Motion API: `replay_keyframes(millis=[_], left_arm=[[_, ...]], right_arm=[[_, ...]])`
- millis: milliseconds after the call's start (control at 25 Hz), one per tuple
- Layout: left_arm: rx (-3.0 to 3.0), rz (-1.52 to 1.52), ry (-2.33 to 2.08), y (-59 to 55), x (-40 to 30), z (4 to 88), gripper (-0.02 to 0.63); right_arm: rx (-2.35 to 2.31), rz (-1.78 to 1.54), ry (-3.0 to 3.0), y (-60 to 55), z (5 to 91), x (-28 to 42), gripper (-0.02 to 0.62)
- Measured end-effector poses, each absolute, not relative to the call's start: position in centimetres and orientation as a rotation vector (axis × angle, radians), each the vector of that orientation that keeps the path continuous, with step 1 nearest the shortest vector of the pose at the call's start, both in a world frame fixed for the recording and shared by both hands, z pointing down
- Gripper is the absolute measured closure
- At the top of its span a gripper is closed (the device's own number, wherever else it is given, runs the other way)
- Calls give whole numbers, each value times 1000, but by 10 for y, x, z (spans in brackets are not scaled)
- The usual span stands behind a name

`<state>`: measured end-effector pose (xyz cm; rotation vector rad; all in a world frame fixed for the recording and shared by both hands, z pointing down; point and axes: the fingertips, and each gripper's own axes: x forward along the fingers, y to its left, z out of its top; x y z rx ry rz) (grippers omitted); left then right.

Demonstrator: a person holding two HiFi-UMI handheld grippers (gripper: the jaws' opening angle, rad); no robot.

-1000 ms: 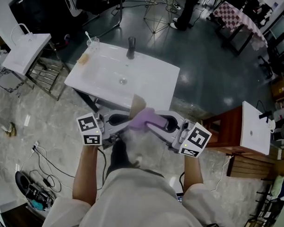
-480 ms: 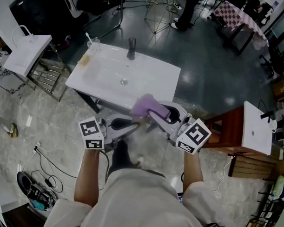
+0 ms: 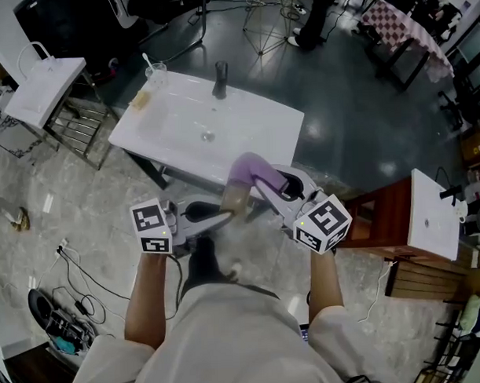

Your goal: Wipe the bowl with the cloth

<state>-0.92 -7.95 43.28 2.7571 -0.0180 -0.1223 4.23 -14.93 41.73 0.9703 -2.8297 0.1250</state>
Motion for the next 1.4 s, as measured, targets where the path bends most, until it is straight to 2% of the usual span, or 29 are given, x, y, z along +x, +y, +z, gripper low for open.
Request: replay_keyframes(millis=[920, 1400], left_arm=[[2734, -298, 133, -63, -13, 401, 595], [2749, -253, 65, -74, -4, 411, 595]], right_arm=[[937, 216, -2677, -146, 468, 42, 492], [743, 441, -2715, -96, 505, 20, 491]])
